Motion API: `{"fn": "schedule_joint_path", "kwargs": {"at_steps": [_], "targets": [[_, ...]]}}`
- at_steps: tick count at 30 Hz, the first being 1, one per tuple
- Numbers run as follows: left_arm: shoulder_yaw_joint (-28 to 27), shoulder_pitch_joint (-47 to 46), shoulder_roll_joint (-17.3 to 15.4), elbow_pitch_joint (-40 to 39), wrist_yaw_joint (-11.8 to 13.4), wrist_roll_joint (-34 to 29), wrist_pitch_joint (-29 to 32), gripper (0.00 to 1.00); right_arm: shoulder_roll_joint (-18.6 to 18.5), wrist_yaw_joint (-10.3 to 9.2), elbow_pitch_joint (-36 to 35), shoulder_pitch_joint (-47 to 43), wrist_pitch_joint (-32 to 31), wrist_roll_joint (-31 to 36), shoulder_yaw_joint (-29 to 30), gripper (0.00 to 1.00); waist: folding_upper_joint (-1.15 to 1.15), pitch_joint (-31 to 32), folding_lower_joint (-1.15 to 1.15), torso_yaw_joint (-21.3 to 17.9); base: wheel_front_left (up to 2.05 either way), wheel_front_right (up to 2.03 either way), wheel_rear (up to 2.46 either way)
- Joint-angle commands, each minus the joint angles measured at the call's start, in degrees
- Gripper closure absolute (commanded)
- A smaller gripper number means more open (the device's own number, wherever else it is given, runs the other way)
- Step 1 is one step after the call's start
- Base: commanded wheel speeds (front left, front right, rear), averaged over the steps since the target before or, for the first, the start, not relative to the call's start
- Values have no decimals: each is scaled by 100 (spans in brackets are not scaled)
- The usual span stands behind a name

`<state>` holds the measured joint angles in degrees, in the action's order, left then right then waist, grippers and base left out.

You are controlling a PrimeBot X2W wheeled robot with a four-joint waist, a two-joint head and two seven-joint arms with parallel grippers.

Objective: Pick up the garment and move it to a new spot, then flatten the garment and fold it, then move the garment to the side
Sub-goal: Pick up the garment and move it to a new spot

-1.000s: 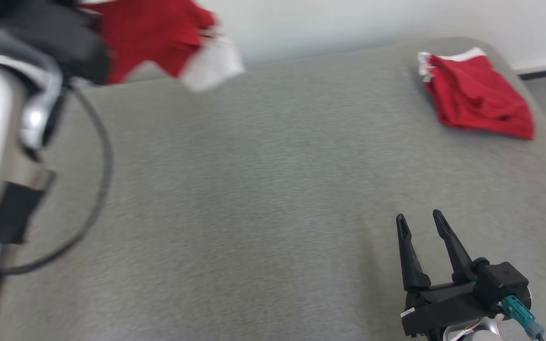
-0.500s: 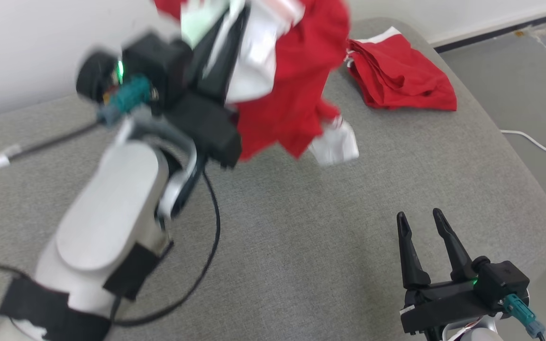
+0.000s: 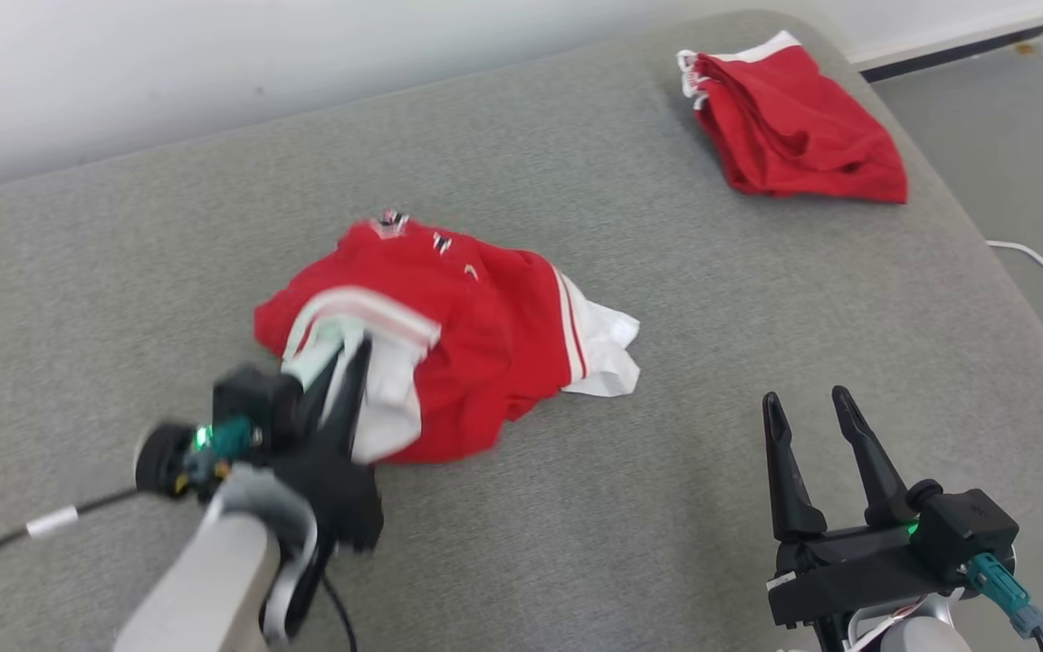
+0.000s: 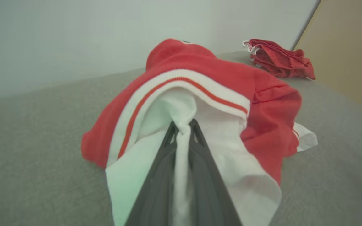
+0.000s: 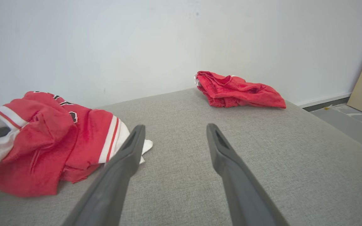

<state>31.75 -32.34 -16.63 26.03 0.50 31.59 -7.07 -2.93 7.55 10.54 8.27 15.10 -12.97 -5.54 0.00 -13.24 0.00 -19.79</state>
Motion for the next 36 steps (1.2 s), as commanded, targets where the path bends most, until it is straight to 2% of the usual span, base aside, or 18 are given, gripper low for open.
{"fn": "schedule_joint_path", "kwargs": {"at_steps": [1, 3, 4, 5, 12, 18, 23, 28, 36], "targets": [[33, 170, 8, 76, -21, 19, -75, 100, 6, -14, 2, 54, 5, 63, 10, 0, 0, 13, 0, 125, 0, 0, 0], [71, 254, 17, 174, -16, -13, -145, 100, 5, -14, 15, 58, 5, 98, 2, 0, 0, 44, 0, 216, 0, 0, 0], [83, 277, 46, 196, -19, -17, -199, 55, 5, -14, 20, 61, 4, 117, 10, 0, 0, 66, 0, 263, 0, 0, 0], [90, 276, 66, 191, -24, -34, -282, 0, 5, -14, 25, 62, 5, 135, 25, 0, 0, 97, 0, 317, 0, 0, 0], [3, 203, 170, -79, 7, -98, -663, 0, 4, -14, 34, -63, 4, 270, 164, 0, 0, 365, 0, 687, 0, 0, 0], [-266, 491, 11, -522, 166, -232, -798, 0, 4, -14, -17, -166, -20, 381, 285, 0, 0, 665, 0, 1076, 0, 0, 0], [-773, 907, -220, -1037, 354, -395, -812, 0, 4, -14, -95, -245, -73, 372, 370, 0, 0, 838, 0, 1332, 0, 0, 0], [-1402, 1504, -335, -1652, 417, -658, -813, 0, 4, -14, -178, -357, -129, 363, 406, 0, 0, 956, 0, 1537, 0, 0, 0], [-2174, 2406, -253, -2206, 266, -985, -814, 0, 4, -14, -233, -529, -183, 327, 462, 0, 0, 1135, 0, 1767, 0, 0, 0]]}}
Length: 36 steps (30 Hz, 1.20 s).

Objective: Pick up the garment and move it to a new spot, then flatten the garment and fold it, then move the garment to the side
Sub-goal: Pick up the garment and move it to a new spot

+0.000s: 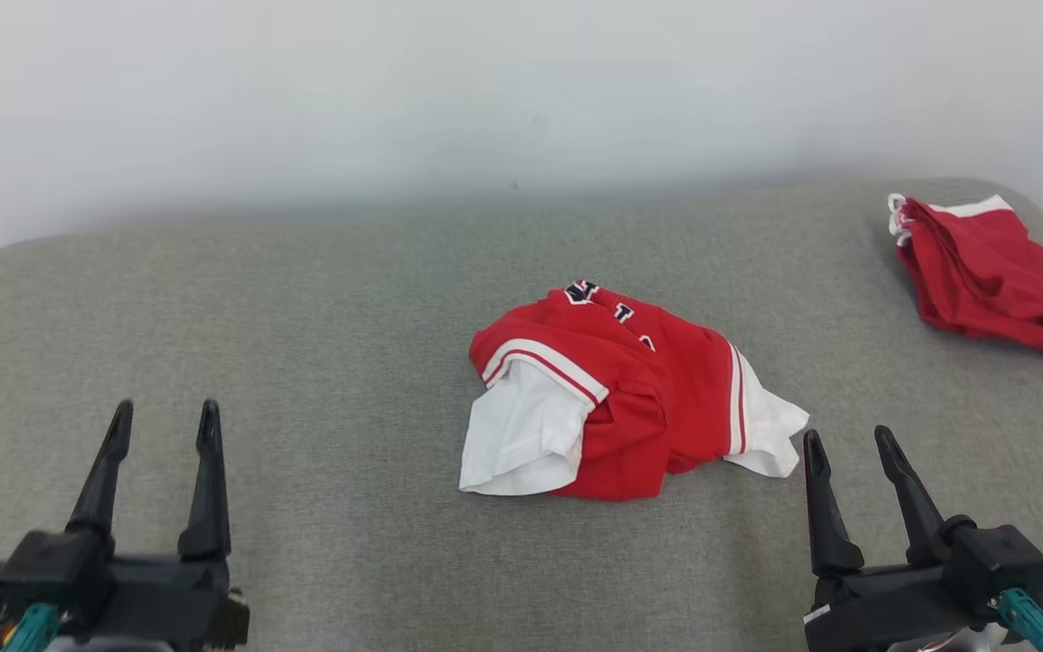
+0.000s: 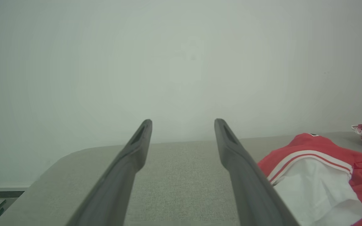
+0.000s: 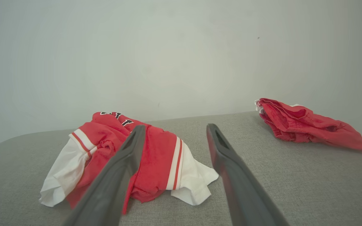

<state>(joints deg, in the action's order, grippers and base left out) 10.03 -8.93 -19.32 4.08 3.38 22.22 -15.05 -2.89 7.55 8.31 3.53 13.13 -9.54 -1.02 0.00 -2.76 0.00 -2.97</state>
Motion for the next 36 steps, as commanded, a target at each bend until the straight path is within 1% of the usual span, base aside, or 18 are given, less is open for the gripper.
{"fn": "schedule_joint_path", "kwargs": {"at_steps": [1, 5, 11, 15, 22, 29, 36], "targets": [[-84, 166, 38, -53, -45, -63, -16, 0, 1, -14, -16, -74, 1, -18, 21, 0, 0, 107, 0, 106, 0, 0, 0], [-333, 560, 114, -97, -183, -147, -17, 0, 1, -14, -25, -143, -30, -29, 20, 0, 0, 184, 0, 149, 0, 0, 0], [-560, 924, 285, -36, -399, -278, -18, 0, 1, -14, -32, -254, -36, -46, 31, 0, 0, 246, 0, 187, 0, 0, 0], [-655, 1050, 429, -2, -484, -412, -17, 0, 1, -14, -39, -312, -36, -56, 30, 0, 0, 254, 0, 202, 0, 0, 0], [-725, 1117, 573, 82, -585, -680, -17, 0, 0, -14, -36, -425, -31, -97, 57, 0, 0, 255, 0, 233, 0, 0, 0], [-915, 1221, 723, 94, -739, -796, -18, 0, 1, -14, -55, -455, -69, -95, 101, 0, 0, 264, 0, 204, 0, 0, 0], [-1040, 1240, 842, 147, -829, -918, -18, 0, 1, -14, -79, -470, -83, -93, 107, 0, 0, 272, 0, 211, 0, 0, 0]]}}
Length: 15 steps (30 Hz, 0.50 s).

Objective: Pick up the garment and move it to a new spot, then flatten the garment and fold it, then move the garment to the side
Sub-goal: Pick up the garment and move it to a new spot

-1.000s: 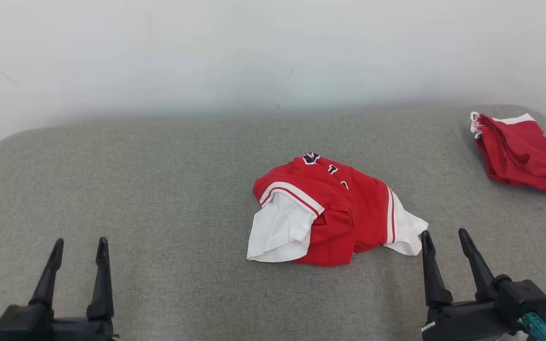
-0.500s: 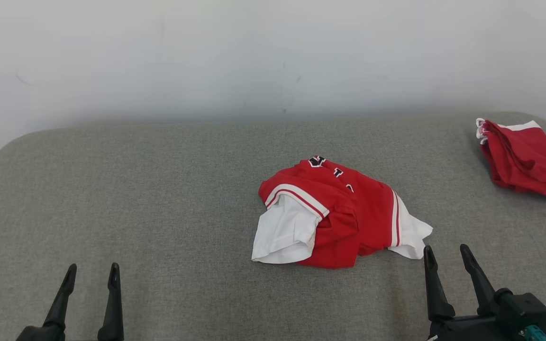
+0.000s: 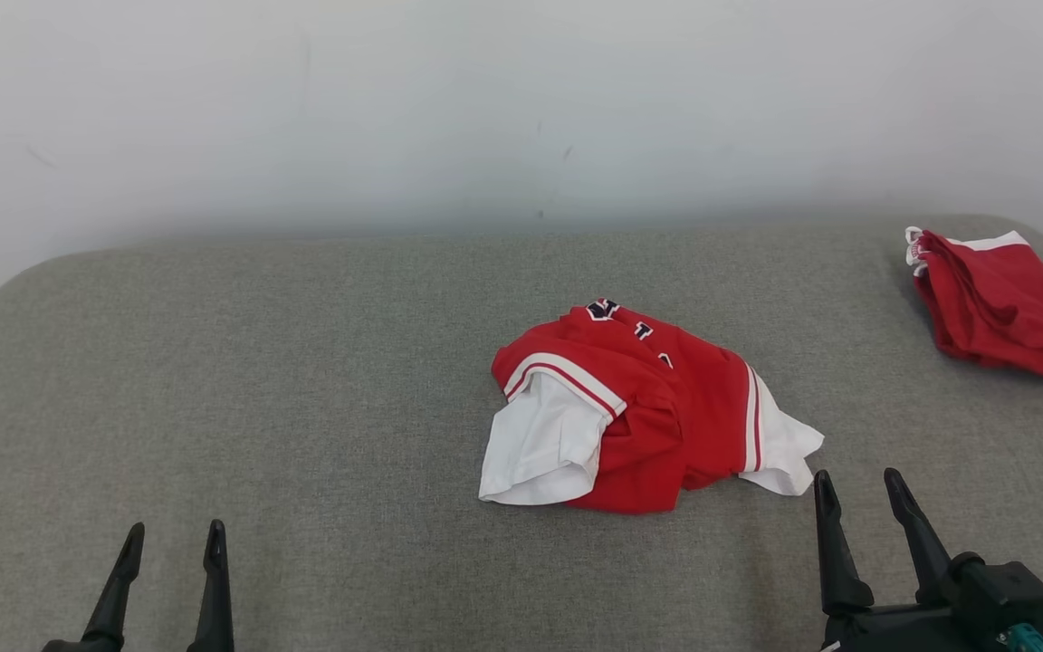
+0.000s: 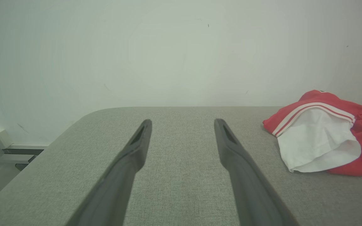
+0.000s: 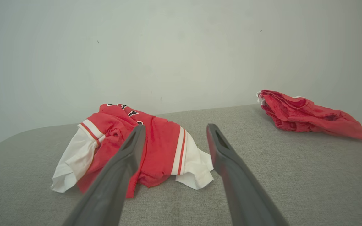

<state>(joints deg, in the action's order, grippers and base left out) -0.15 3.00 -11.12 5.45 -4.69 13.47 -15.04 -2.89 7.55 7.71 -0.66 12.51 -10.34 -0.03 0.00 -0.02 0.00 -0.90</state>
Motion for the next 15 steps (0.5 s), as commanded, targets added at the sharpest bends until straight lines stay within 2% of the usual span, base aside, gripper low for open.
{"fn": "schedule_joint_path", "kwargs": {"at_steps": [1, 15], "targets": [[-33, 52, 39, 19, -30, -57, -18, 0, 1, -14, -16, -55, -19, -17, -2, 0, 0, -2, 0, 6, 0, 0, 0], [-180, 57, 159, 80, -142, -200, -19, 0, 1, -14, 23, -37, -8, -14, -16, 0, 0, -13, 0, 1, 0, 0, 0]]}}
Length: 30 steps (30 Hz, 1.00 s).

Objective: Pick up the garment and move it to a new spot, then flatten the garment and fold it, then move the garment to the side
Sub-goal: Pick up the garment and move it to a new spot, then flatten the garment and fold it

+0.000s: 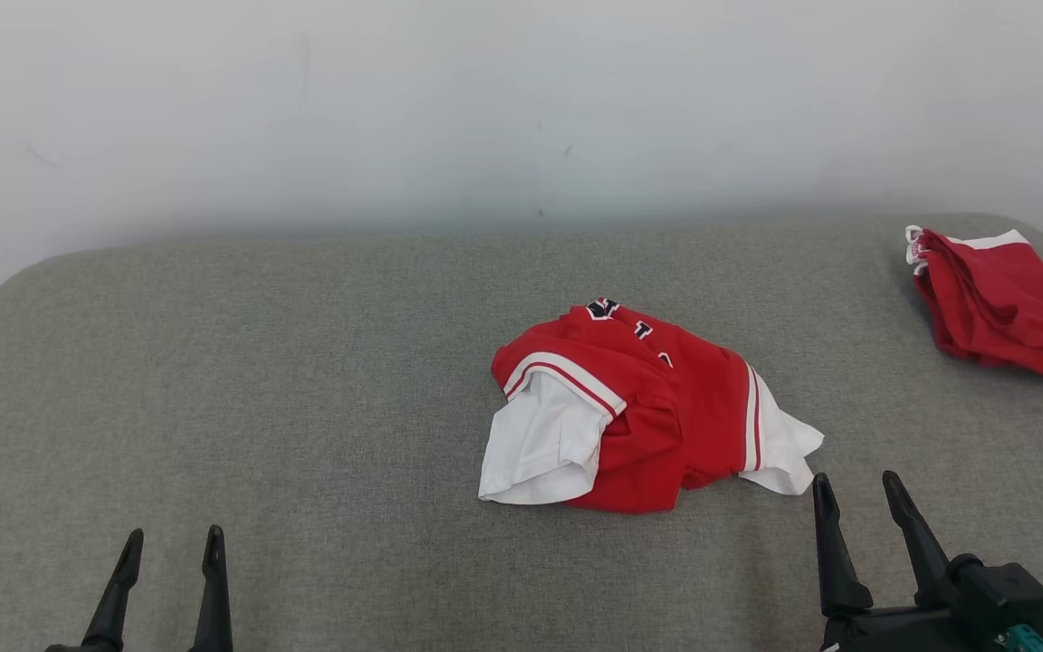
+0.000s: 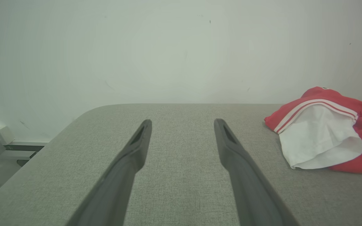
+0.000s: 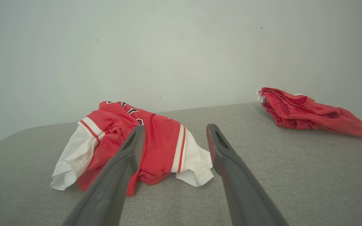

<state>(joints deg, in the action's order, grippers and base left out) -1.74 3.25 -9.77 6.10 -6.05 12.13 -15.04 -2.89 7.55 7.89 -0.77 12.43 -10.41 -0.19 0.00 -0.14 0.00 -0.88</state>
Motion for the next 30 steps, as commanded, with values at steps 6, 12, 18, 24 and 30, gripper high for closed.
{"fn": "schedule_joint_path", "kwargs": {"at_steps": [6, 12, 18, 24, 30], "targets": [[-67, 14, 60, 41, -36, -110, -19, 0, 1, -15, -4, -40, -2, -16, -8, 0, 0, -14, 0, 1, 0, 0, 0], [-108, 7, 77, 58, -69, -107, -19, 0, 1, -14, 16, -45, 5, -27, -5, 0, 0, -6, 0, -4, 0, 0, 0], [-130, 31, 116, 40, -93, -145, -19, 0, 1, -14, 35, -35, 17, -31, -1, 0, 0, 20, 0, -13, 0, 0, 0], [-164, 15, 106, 70, -94, -162, -20, 0, 1, -14, 58, -6, 26, -37, -5, 0, 0, 32, 0, -25, 0, 0, 0], [-180, -21, 113, 101, -107, -176, -20, 0, 1, -14, 75, 14, 38, -31, -8, 0, 0, 34, 0, -56, 0, 0, 0]]}}
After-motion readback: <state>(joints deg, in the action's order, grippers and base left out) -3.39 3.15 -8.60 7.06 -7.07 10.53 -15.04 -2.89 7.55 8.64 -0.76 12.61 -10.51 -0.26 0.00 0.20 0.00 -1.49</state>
